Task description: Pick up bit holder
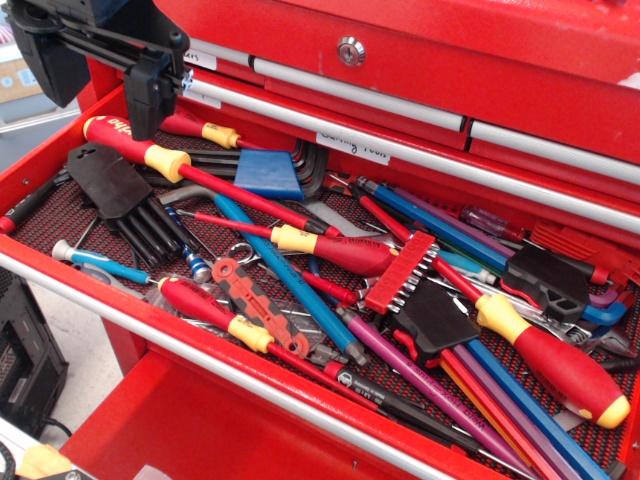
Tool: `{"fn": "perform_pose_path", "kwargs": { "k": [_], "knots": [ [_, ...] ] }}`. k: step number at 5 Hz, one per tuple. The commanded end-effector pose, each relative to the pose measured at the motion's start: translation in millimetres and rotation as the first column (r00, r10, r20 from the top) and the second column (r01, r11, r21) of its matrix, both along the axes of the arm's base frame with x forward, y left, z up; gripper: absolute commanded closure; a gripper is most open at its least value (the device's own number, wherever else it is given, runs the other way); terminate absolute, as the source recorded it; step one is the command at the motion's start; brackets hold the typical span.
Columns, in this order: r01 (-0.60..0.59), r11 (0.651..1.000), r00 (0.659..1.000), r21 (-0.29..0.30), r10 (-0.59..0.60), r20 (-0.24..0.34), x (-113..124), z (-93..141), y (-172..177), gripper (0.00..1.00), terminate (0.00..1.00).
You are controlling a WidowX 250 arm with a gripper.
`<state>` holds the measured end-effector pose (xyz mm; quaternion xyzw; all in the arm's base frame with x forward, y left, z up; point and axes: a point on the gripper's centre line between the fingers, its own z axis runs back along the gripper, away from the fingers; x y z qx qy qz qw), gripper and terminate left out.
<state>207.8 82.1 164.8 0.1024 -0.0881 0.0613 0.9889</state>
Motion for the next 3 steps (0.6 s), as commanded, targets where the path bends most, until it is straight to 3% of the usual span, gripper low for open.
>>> {"fn": "perform_pose_path", "kwargs": {
  "k": [1,3],
  "knots": [
    [0.0,1.0,1.0,0.0,0.0,0.0,0.0,0.0,0.0,0.0,0.0],
    [-0.015,0.999,1.0,0.032,0.014,0.025,43.6,1.0,-90.6,0.0,0.0]
  ]
}}
